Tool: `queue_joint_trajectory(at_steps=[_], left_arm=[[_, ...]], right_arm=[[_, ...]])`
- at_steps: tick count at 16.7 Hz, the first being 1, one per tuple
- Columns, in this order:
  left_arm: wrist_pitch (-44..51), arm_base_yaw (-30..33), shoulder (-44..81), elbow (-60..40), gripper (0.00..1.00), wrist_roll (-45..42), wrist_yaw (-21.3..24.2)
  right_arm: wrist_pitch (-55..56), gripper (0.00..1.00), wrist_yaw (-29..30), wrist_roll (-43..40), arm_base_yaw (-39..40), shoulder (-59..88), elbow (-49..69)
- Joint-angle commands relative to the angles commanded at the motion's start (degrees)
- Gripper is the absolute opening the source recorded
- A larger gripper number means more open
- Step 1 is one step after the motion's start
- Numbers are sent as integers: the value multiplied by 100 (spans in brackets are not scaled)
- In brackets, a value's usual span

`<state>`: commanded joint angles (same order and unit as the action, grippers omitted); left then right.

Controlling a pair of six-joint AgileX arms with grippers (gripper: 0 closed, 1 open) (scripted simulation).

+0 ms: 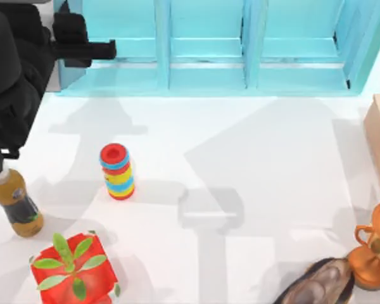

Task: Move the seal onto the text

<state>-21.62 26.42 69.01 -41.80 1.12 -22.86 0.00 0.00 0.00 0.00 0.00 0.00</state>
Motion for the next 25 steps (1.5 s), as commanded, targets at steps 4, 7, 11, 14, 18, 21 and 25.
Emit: queue_joint_trajectory(at_steps=[4, 7, 11, 14, 18, 21, 25], left_arm=[[0, 40, 113, -73, 0, 165, -49], [37, 303, 415, -354, 0, 840, -260], [131, 870, 1110, -963, 0, 2347, -740], [230, 1384, 1795, -1518, 0, 3799, -1213], [392, 2070, 2839, -2276, 0, 5937, -1925], [529, 2517, 3657, -2796, 0, 7548, -2482], [703, 2982, 4661, -3371, 0, 9483, -3173]], right_arm=[[0, 100, 0, 0, 0, 0, 0], [0, 100, 0, 0, 0, 0, 0], [0, 100, 0, 0, 0, 0, 0], [0, 100, 0, 0, 0, 0, 0], [0, 100, 0, 0, 0, 0, 0], [0, 100, 0, 0, 0, 0, 0], [0, 100, 0, 0, 0, 0, 0]])
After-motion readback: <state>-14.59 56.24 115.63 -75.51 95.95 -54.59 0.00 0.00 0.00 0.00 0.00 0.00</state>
